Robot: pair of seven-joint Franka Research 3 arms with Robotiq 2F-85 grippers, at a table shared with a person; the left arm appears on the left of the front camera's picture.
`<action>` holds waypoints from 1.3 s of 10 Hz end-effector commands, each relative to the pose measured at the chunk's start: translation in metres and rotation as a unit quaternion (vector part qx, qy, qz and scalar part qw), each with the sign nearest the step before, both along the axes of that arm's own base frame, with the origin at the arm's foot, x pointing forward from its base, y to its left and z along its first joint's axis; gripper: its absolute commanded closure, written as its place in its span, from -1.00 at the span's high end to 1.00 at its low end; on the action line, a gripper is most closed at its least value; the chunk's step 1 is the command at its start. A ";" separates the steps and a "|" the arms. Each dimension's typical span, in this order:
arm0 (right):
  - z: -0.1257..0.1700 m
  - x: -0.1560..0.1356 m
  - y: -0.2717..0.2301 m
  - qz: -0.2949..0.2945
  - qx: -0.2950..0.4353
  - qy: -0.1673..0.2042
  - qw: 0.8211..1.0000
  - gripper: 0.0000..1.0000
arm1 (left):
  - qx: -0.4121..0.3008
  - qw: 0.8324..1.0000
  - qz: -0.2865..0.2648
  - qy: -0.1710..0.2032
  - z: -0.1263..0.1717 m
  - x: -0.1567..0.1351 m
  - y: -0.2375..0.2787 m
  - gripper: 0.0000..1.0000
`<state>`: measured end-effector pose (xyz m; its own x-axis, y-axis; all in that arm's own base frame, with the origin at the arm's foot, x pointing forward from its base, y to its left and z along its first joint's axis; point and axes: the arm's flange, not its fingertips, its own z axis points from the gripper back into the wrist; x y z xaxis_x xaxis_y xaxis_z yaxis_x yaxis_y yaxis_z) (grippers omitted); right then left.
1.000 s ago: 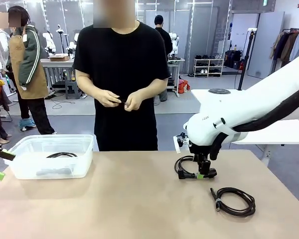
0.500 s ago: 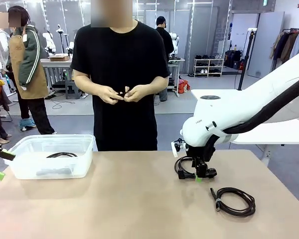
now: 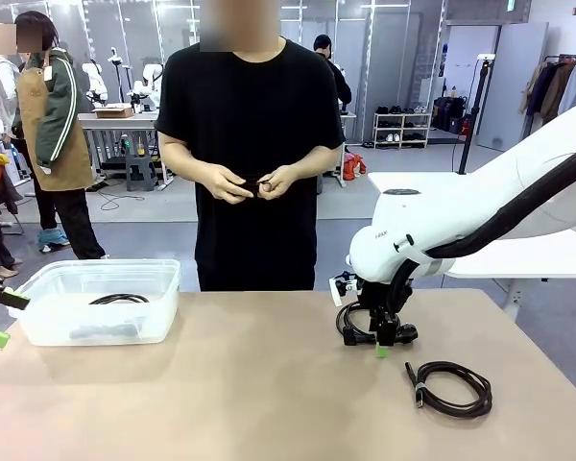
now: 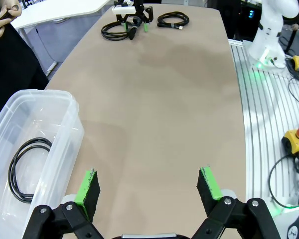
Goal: Organize and store the cables.
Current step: Place the Power Cable into the Organizing box.
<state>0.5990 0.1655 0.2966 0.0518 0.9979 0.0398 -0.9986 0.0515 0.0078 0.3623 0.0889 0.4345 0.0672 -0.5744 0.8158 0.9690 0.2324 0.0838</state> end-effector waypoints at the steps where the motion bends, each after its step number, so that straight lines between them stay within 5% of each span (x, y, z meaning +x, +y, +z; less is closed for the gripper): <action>1: 0.001 0.006 0.001 0.000 -0.003 0.012 1.000 -0.49 | -0.013 1.000 0.001 -0.002 0.004 0.000 0.000 1.00; 2: 0.000 0.006 0.000 -0.003 -0.006 0.013 1.000 -1.00 | -0.013 1.000 0.001 -0.002 0.004 0.000 0.000 1.00; 5: 0.011 0.002 0.002 -0.004 -0.007 0.007 1.000 -0.89 | -0.013 1.000 0.001 -0.002 0.004 0.000 0.000 1.00; 9: 0.030 -0.012 0.004 -0.020 -0.017 -0.011 1.000 -1.00 | -0.013 1.000 0.001 -0.002 0.004 0.000 0.000 1.00; 13: 0.078 -0.090 0.049 -0.032 -0.042 -0.015 0.998 -1.00 | -0.013 1.000 0.001 -0.002 0.004 0.000 0.000 1.00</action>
<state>0.5408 0.2039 0.3667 0.0836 0.9964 0.0113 -0.9962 0.0839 -0.0240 0.3623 0.0888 0.4345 0.0672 -0.5743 0.8159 0.9692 0.2319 0.0834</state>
